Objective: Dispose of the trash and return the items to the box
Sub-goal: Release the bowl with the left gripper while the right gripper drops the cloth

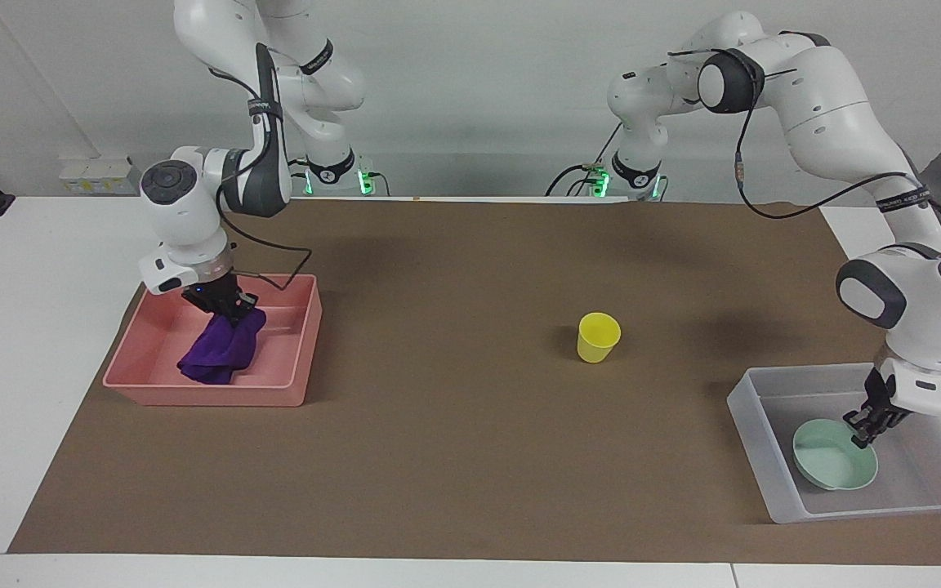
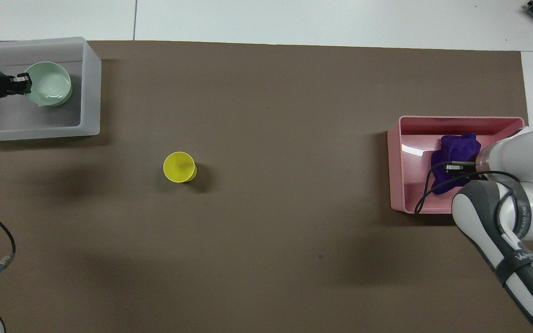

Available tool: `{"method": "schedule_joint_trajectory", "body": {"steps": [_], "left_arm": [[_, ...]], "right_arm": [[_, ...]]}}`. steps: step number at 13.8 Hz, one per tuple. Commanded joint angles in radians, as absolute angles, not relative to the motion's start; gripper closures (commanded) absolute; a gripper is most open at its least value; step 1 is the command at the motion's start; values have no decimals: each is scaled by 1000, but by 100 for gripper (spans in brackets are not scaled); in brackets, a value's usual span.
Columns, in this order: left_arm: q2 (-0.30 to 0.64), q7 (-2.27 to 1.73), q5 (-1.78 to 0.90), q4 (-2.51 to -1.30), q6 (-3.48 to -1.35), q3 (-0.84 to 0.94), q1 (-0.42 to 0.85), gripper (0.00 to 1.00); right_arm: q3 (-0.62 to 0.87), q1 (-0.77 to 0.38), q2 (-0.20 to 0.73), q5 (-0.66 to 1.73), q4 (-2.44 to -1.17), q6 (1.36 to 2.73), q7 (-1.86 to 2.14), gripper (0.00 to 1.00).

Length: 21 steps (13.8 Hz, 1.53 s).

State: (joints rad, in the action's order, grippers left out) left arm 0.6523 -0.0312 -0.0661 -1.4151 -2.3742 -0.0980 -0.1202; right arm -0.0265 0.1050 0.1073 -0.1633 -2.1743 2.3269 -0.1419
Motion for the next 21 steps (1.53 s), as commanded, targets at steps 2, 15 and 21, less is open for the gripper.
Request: {"method": "schedule_joint_trajectory", "body": {"steps": [2, 15, 21], "left_arm": [[579, -15, 24, -1459, -2376, -97, -106, 0], [131, -23, 23, -1837, -2104, -92, 221, 0], [74, -73, 23, -2120, -2405, -91, 365, 0]], "right_arm": [[-12, 112, 120, -160, -2183, 2365, -166, 19], [0, -58, -61, -36, -1956, 1962, -345, 0], [-11, -43, -60, -21, -1706, 1659, -249, 0]]}}
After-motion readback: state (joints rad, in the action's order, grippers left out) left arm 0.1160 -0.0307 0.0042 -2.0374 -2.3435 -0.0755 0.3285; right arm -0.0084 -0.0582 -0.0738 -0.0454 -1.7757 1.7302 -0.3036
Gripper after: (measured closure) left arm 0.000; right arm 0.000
